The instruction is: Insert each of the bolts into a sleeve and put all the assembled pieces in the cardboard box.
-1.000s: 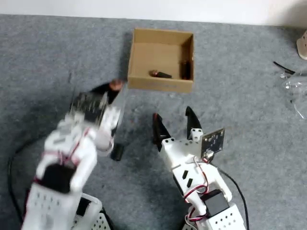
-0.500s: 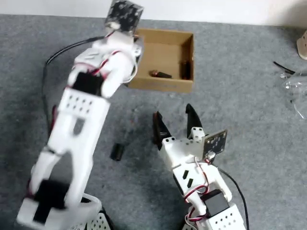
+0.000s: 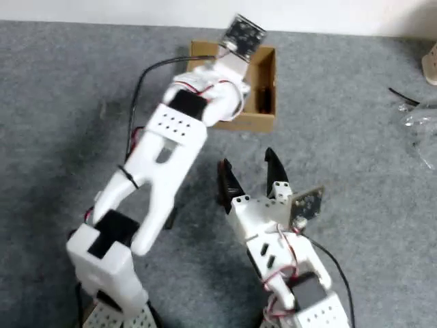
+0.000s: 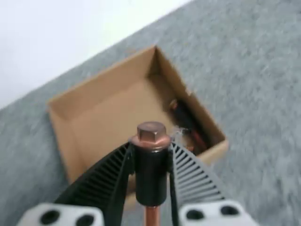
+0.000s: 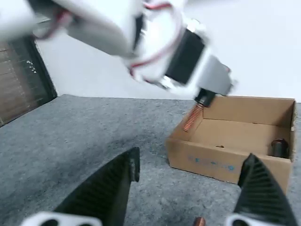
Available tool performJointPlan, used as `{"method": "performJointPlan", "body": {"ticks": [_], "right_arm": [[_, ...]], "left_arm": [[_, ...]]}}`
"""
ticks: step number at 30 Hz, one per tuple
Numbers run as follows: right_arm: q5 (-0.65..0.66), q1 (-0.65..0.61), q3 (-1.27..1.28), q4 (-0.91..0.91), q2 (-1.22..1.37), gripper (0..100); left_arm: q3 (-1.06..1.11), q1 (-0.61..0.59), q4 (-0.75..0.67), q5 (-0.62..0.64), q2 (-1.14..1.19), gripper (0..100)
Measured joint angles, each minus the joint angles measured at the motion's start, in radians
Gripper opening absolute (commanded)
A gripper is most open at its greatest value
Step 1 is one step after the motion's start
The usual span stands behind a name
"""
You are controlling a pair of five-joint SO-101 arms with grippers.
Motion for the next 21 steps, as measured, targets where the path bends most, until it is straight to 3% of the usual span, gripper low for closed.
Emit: {"method": "performJointPlan", "body": {"ticks": [4, 13, 21], "right_arm": [[0.0, 0.026, 0.0, 0.0, 0.0, 30.7], [0.0, 0.143, 0.0, 0.0, 0.0, 30.7], [0.0, 0.184, 0.0, 0.0, 0.0, 30.7]], "left_arm": [[-0.069, 0.005, -0.126, 0.0, 0.13, 1], [-0.285, 0.037, -0.183, 0.201, 0.341, 1], [-0.537, 0.034, -0.25, 0.226, 0.594, 1]]}}
